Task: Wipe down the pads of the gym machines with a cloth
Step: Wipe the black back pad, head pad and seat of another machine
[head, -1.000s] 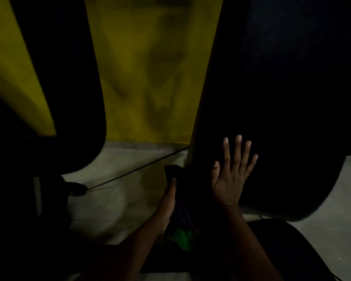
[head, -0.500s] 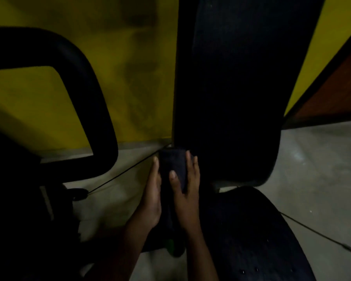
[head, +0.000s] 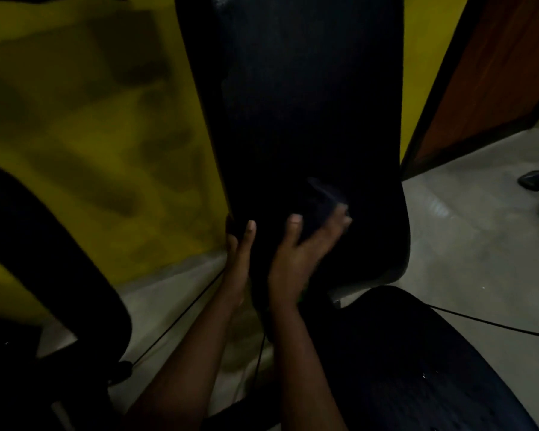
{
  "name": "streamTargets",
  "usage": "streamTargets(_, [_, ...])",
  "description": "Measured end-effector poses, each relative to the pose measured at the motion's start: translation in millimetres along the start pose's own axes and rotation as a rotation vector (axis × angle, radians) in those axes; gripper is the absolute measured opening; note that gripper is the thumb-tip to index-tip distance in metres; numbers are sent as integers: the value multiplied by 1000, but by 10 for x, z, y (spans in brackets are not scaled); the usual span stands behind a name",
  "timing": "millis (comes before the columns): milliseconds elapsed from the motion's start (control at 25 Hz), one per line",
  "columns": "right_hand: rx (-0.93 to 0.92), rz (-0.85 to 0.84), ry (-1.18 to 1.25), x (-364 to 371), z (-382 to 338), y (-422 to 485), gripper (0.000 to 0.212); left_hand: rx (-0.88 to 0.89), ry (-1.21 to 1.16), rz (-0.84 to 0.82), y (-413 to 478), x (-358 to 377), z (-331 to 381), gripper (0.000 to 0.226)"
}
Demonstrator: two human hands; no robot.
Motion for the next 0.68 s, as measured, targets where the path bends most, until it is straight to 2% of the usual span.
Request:
streamTargets(40, [-84,-41,-127,164,31,-51,66,33,-1,-79,54,75,-53,72])
streamTargets(80, [-162,-71,-229,272,125,-55,64,74,1,-86,92,106,-97,65])
streamTargets(120, [-220,-94,-292,311,229,-12,61,103,-31,-19,128,93,-154,68])
streamTargets(200, [-288,-80,-319,221,452,181,54,129,-95,102,188,29,-249,91])
streamTargets(280, [-321,30,-310,38,661,456,53,159,-88,90,205,40,-282,103])
streamTargets(320, [-308,93,-311,-46,767,586,55,161,-88,77,203,38,-300,104])
streamTargets(400, [-160,235,-274,-221,1016,841,63,172,-113,58,214,40,-332,112])
streamTargets(480, [86,330,-169,-421,1216,1067,69,172,-151,41,205,35,-343,123])
streamTargets(560, [355,379,-101,-457,1218,1142,64,161,-138,54,203,48,-318,126])
streamTargets(600, [399,401,-125,-376,1092,1068,60,152,-137,66,198,48,-308,123])
streamTargets(640, [325,410,-141,-237,857,922,57,136,-141,78,189,51,-289,121])
streamTargets(680, [162,384,-184,-65,574,720,56,119,-142,84,175,60,-273,121])
Point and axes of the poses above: each hand's wrist, its own y-axis towards the middle knuckle, its own x-axis out of the palm, z = x × y, the point moved 4 cm from there along y, towards the middle knuckle, and after that the axes turned 14 degrees about x, right-handed, at the moved point
